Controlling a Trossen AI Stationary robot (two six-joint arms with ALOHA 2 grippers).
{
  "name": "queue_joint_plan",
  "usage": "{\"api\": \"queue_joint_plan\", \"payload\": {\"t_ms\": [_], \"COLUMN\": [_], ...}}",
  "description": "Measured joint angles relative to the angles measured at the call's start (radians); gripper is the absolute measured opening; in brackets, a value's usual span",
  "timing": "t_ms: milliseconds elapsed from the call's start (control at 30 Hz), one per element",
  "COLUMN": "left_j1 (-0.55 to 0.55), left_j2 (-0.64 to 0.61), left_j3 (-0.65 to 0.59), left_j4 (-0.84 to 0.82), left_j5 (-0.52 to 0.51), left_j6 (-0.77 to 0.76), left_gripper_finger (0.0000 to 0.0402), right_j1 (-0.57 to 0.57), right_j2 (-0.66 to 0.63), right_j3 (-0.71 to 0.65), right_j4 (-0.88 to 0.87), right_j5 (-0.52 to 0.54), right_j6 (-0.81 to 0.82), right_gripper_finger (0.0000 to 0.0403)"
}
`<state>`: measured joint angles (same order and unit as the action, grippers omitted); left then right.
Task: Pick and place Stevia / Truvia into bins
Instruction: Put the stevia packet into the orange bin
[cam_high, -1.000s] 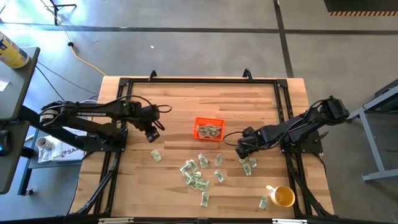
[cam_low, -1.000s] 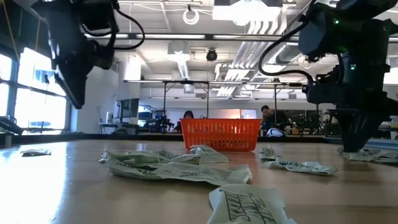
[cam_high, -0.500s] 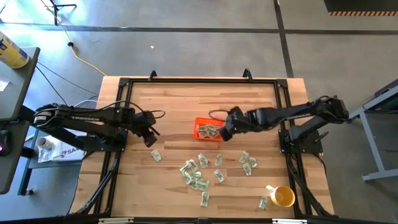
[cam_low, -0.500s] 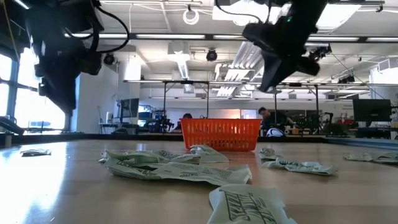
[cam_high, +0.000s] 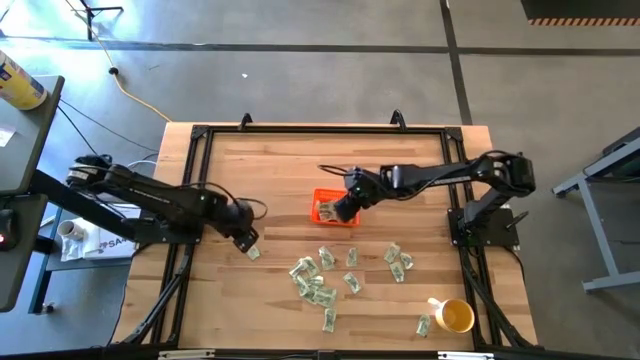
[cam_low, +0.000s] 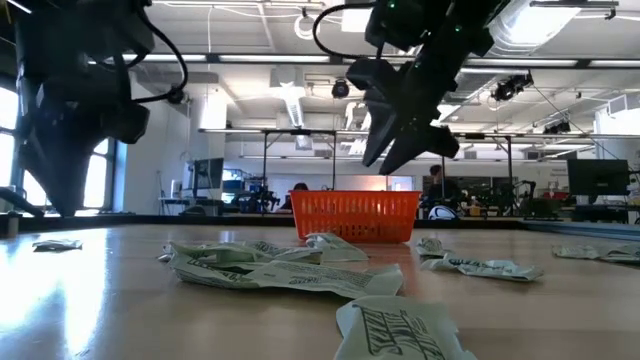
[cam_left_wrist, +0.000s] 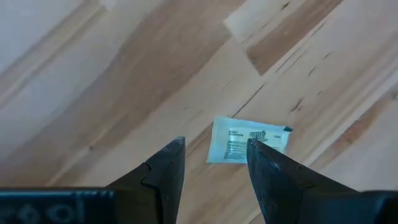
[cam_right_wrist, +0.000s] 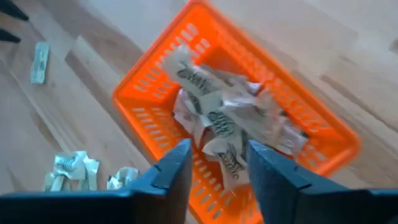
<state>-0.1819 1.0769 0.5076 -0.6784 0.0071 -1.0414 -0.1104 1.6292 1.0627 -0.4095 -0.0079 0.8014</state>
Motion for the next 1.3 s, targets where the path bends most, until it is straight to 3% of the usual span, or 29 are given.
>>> {"api": "queue_joint_plan", "payload": {"t_ms": [200,367,700,833,1033,1100,1167,1300], "left_j1": [-0.068,-0.117,-0.135,-0.132,-0.127,-0.102,-0.063,0.008], "left_j2": [0.05,0.125,0.284,0.296,0.301,0.3,0.3,0.291], "left_j3": [0.0,0.001,0.019,0.021,0.014,0.014,0.014,0.024], "left_j4": [0.027,0.142,0.167,0.185,0.21,0.218,0.239,0.397], "left_j5": [-0.032,-0.028,-0.085,-0.267,-0.474,-0.493,-0.494,-0.452], "left_j6": [-0.163,-0.189,-0.254,-0.276,-0.359,-0.371,-0.354,-0.14], "left_gripper_finger": [0.0205,0.0205,0.0202,0.0164,0.0046,0.0022,0.0023,0.0028], "right_j1": [0.0,-0.031,-0.052,-0.053,-0.086,-0.106,-0.123,-0.154], "right_j2": [-0.011,-0.034,-0.049,-0.067,-0.122,-0.147,-0.179,-0.242], "right_j3": [0.035,0.036,0.036,0.036,0.036,0.036,0.036,0.036], "right_j4": [-0.065,-0.177,-0.232,-0.24,-0.265,-0.283,-0.302,-0.342], "right_j5": [0.059,0.071,0.121,0.181,0.265,0.279,0.292,0.298], "right_j6": [-0.135,-0.248,-0.364,-0.42,-0.47,-0.47,-0.471,-0.495], "right_gripper_finger": [0.0204,0.0241,0.0255,0.0255,0.0251,0.0248,0.0245,0.0236]}}
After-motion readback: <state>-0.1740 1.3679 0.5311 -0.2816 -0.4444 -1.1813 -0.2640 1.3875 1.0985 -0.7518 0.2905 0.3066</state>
